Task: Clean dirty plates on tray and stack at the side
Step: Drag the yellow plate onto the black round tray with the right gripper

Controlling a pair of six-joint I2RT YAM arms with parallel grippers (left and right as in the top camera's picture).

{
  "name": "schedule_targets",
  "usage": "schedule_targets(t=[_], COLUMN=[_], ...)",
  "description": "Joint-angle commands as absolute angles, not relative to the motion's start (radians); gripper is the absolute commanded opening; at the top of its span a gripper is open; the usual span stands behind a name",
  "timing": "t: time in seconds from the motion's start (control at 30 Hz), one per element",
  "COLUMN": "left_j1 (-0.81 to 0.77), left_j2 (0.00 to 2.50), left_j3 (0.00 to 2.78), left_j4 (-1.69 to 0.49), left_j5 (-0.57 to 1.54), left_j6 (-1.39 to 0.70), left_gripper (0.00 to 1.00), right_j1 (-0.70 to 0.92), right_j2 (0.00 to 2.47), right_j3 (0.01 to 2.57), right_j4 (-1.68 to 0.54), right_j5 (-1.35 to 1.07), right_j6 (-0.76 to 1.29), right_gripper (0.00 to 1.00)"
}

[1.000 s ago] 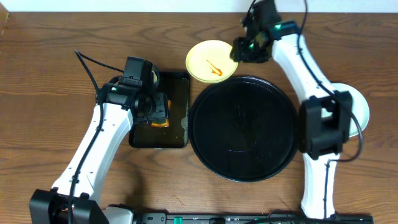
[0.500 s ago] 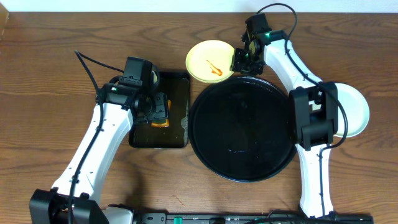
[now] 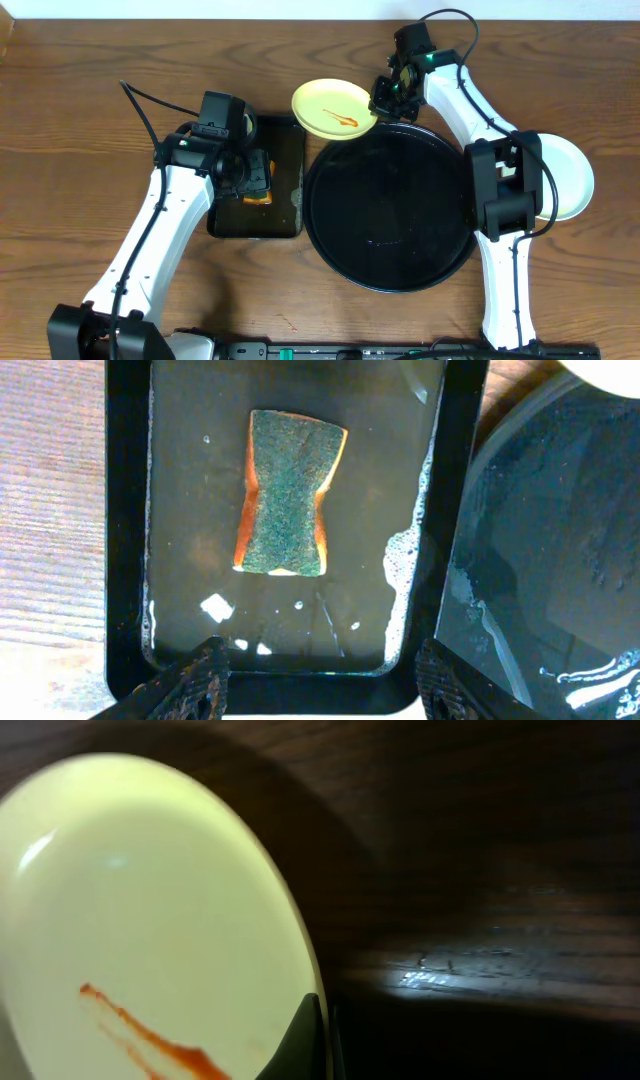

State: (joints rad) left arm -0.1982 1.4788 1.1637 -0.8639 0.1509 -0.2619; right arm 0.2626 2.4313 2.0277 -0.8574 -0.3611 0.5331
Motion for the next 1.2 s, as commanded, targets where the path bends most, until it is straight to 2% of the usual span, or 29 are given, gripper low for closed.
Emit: schedule_targets(t=[0.0,0.2,0.43,0.57,0.8,1.17], left_j1=[-0.197,-0.197,-0.197,-0.197,-0.197,-0.197], left_j2=[1.470,1.470,1.470,1.470,1.470,1.470], left_j3=[1.172,1.172,1.172,1.172,1.172,1.172], left_j4=[-0.867,-0.867,-0.866,-0.866,-0.867,-0.867], left_j5=[0.146,0.146,0.146,0.146,0.146,0.146], left_j6=[-0.263,-0.263,-0.263,-0.263,-0.263,-0.263], left_gripper=[0.62,0.61,0.62,0.62,0.62,0.62], right_j1=[0.255,0.239,0.233,0.233,0.231,0.215], right_j2=[2.440,2.403,2.265,2.193,2.177,2.154], right_j3=[2.038,2.038,2.038,2.038,2.016,1.879], right_j4=[-0.865,-0.921,-1.042,-1.176,-1.421,-1.478], right_j5=[-0.406,-0.410,-0.207,-0.080,-0.012,-0.013], right_j6=[0.538,0.481,0.416,0.403,0.339,0.323], right_gripper=[0.01,0.01,0.01,0.01,0.01,0.01])
